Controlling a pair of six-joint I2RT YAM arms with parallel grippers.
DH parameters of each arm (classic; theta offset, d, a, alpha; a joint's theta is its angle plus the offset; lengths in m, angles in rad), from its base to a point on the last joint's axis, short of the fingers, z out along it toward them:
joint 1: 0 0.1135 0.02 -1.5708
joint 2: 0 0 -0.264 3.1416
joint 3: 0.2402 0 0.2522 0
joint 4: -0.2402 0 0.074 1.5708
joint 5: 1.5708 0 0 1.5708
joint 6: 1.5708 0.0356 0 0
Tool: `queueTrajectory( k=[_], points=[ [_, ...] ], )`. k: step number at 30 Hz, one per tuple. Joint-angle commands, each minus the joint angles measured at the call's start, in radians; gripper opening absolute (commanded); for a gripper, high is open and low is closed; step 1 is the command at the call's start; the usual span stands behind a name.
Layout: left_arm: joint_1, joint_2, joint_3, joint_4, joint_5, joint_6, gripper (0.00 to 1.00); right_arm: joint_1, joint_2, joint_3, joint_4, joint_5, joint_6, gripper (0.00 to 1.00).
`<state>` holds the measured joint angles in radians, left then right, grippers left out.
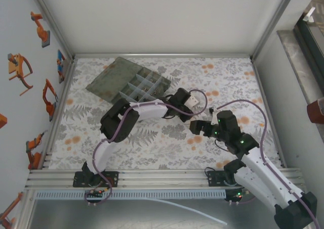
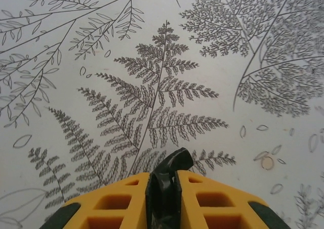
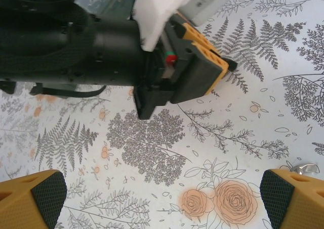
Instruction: Sort the screws and nuts into containers
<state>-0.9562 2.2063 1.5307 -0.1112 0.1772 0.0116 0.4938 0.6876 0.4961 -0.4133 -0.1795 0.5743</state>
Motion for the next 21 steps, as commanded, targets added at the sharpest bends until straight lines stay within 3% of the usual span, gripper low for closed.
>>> queueTrajectory(
  k=[1,6,10,13,17,21],
  points=[
    [0.065,-0.145,-0.099,0.144,0.13,-0.107,0.15,-0.006,0.05,0.045,0.035,0.038,-0.035,1.0],
    [0.143,-0.316,-0.199,0.206,0.149,-0.147,0.14,-0.006,0.24,0.156,0.127,-0.003,-0.086,1.0],
    [0.203,-0.404,-0.239,0.112,0.089,-0.125,0.14,-0.007,0.376,0.222,0.268,-0.083,-0.077,1.0],
    [0.223,-0.42,-0.228,0.002,0.105,-0.08,0.16,-0.008,0.466,0.266,0.304,-0.123,-0.077,1.0],
    [0.197,-0.338,-0.184,-0.041,0.181,-0.076,0.24,-0.007,0.467,0.243,0.297,-0.116,-0.079,1.0],
    [0.122,-0.242,-0.146,-0.019,0.14,-0.067,0.36,-0.011,0.363,0.172,0.247,-0.092,-0.067,1.0]
  ],
)
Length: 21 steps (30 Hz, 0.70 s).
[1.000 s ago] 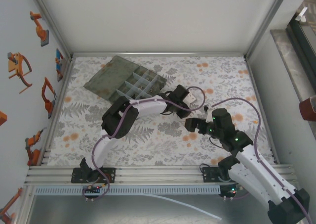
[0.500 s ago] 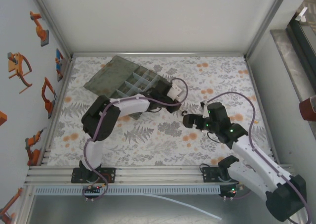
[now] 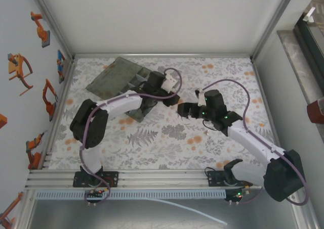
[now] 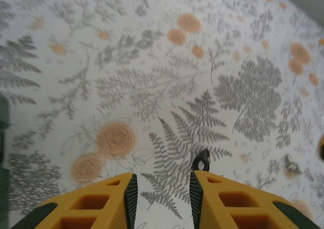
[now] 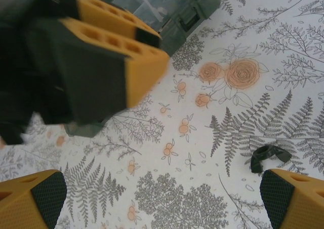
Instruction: Sort the screws and nuts into containers
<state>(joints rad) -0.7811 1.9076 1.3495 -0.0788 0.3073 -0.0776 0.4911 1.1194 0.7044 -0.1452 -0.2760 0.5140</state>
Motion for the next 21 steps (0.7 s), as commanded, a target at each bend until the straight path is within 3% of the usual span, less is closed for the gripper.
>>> queueTrajectory(
  k=[1,12,21],
  points=[
    [-0.07,0.083,0.058,-0.065,-0.008,0.028,0.39,-0.009,-0.103,-0.059,-0.042,0.012,0.003,1.0],
    [-0.152,0.263,0.235,-0.172,-0.078,0.065,0.48,-0.017,-0.445,-0.243,-0.2,0.033,0.092,1.0],
    [-0.184,0.341,0.296,-0.216,-0.154,0.114,0.45,-0.018,-0.499,-0.248,-0.218,0.042,0.08,1.0]
  ],
)
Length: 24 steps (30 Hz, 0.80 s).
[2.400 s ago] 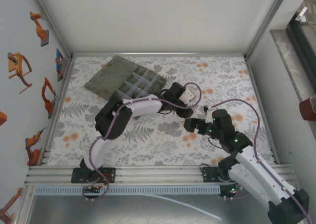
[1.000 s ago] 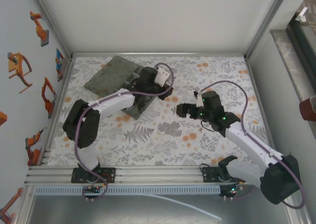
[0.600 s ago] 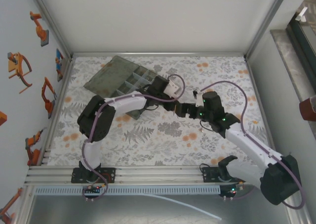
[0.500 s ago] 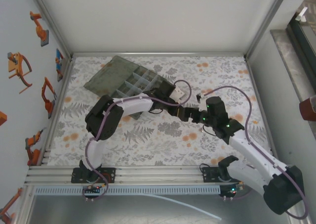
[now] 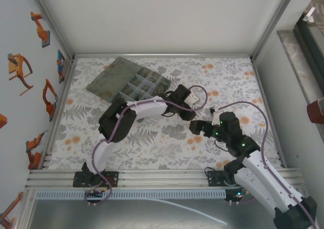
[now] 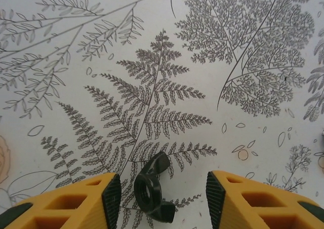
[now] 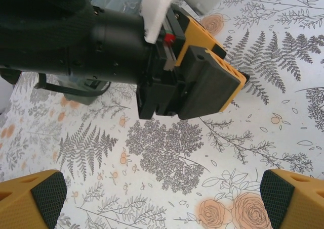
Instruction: Sort the screws and nuts into containers
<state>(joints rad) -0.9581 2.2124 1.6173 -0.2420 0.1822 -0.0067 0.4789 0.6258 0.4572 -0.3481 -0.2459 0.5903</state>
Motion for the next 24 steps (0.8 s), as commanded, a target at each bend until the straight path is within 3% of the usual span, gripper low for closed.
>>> queueTrajectory(
  k=[1,6,10,16,24],
  points=[
    [-0.009,0.049,0.042,-0.071,-0.037,0.047,0.44,-0.006,-0.003,0.004,-0.018,0.012,0.001,1.0],
    [-0.028,0.091,0.108,-0.175,-0.113,0.066,0.35,-0.006,-0.003,0.017,-0.023,0.016,-0.008,1.0],
    [-0.032,0.113,0.14,-0.244,-0.145,0.076,0.22,-0.006,-0.003,0.021,-0.024,0.02,-0.009,1.0],
    [-0.043,0.092,0.104,-0.268,-0.206,0.122,0.14,-0.005,0.017,0.04,-0.023,0.029,-0.023,1.0],
    [0.01,-0.084,0.001,-0.122,-0.102,0.026,0.09,-0.006,0.064,0.072,-0.017,0.038,-0.043,1.0]
  ],
)
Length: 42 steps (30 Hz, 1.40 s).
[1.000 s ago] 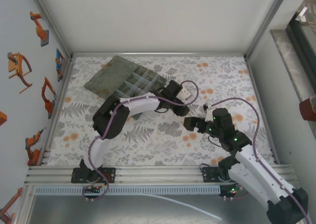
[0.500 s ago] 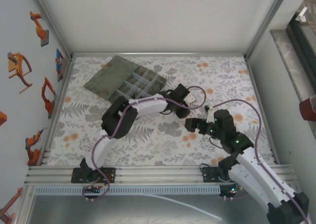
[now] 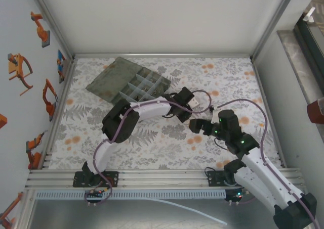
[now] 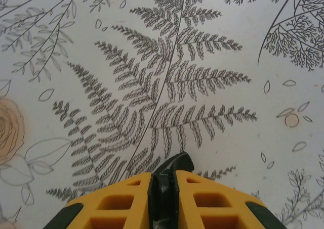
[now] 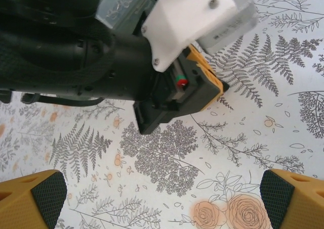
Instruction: Sort the screws and nuts into containers
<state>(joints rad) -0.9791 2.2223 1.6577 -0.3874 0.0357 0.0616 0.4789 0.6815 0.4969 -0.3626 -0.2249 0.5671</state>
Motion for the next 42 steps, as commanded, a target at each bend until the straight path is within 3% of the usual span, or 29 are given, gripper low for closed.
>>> queueTrajectory(
  k=[1,10,23,32,42],
  points=[
    [0.043,-0.115,-0.05,0.037,0.055,-0.055,0.09,-0.006,0.009,0.03,0.003,0.017,-0.018,1.0],
    [0.157,-0.298,-0.156,0.07,0.102,-0.096,0.09,-0.006,0.116,0.035,0.125,-0.042,-0.024,1.0],
    [0.319,-0.505,-0.34,0.046,-0.001,-0.118,0.09,-0.006,0.379,0.137,0.29,-0.151,-0.046,1.0],
    [0.459,-0.522,-0.391,-0.006,-0.051,-0.143,0.09,-0.006,0.453,0.165,0.358,-0.171,-0.022,1.0],
    [0.515,-0.415,-0.365,0.004,-0.021,-0.15,0.13,-0.006,0.408,0.156,0.307,-0.14,-0.023,1.0]
  ],
)
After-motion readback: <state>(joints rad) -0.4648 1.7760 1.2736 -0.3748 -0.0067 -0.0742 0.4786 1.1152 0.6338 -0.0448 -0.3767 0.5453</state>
